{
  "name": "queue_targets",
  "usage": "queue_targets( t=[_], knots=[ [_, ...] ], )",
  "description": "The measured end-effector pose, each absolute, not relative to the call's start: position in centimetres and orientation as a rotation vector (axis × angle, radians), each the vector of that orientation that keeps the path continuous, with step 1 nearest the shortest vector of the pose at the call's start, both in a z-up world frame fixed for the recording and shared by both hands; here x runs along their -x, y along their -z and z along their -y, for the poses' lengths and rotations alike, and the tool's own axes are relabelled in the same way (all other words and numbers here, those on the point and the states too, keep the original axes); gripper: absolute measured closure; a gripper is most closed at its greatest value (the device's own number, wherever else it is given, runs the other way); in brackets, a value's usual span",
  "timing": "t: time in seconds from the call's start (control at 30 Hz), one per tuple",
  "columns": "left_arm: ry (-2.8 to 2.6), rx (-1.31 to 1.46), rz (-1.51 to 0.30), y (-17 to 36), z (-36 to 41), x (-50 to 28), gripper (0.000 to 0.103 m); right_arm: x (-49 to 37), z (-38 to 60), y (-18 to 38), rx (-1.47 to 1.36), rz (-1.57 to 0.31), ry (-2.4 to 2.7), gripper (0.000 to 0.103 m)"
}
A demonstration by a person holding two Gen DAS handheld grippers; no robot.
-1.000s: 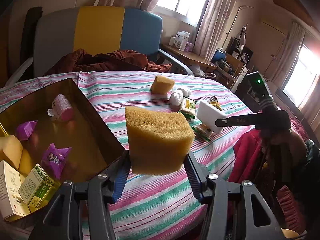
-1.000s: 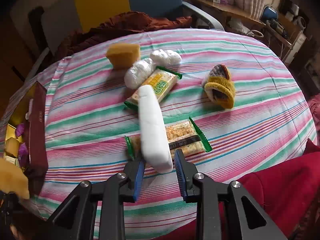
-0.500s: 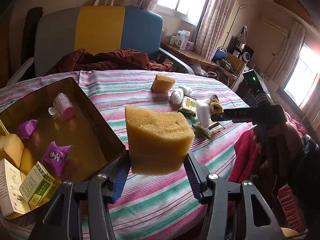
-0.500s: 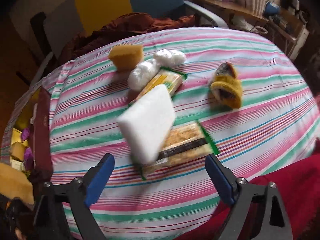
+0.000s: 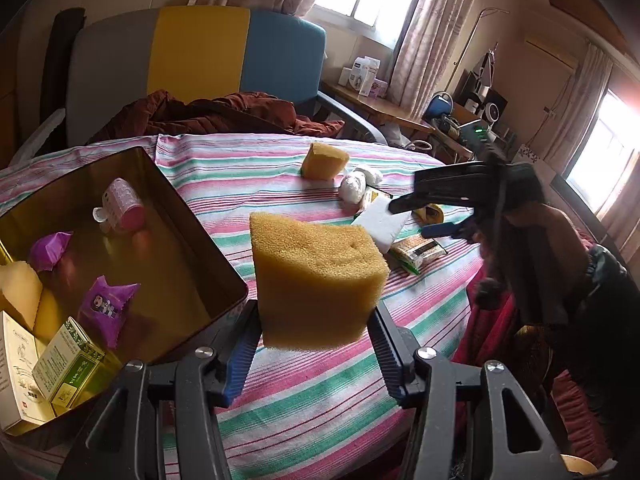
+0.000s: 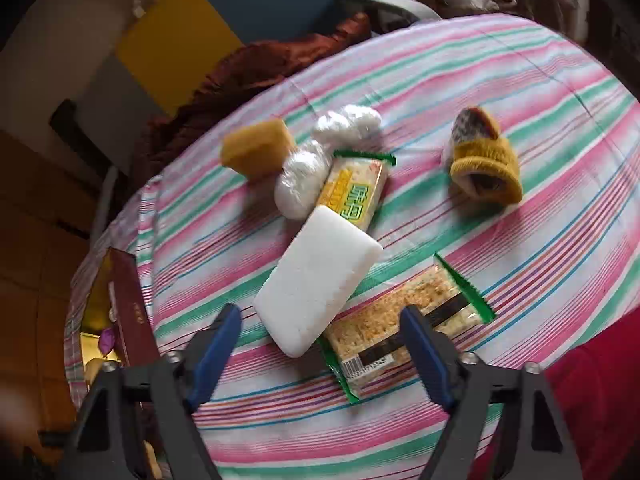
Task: Organize objects
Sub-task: 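Hold sponge with left while right grasps the white eraser block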
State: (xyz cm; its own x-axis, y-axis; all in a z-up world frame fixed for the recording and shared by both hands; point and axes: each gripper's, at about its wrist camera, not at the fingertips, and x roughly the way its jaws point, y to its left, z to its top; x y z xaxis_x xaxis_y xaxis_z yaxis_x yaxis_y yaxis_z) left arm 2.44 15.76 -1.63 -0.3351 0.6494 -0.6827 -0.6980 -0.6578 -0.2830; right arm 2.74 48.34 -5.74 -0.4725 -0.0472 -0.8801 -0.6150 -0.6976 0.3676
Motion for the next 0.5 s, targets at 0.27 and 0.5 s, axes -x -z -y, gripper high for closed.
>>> queue_targets(
  t=[0.27, 0.5],
  knots=[
    [-2.039, 1.027, -0.039, 2.0, -15.3, -2.0, 0.048, 0.3, -47.8, 7.5, 1.304, -1.097, -2.036, 0.027],
    [-2.03, 1.038, -0.012, 2.4, -14.9, -1.6, 0.048, 2.2, -48.1, 8.8, 1.318, -1.05, -1.952, 0.02]
  ],
)
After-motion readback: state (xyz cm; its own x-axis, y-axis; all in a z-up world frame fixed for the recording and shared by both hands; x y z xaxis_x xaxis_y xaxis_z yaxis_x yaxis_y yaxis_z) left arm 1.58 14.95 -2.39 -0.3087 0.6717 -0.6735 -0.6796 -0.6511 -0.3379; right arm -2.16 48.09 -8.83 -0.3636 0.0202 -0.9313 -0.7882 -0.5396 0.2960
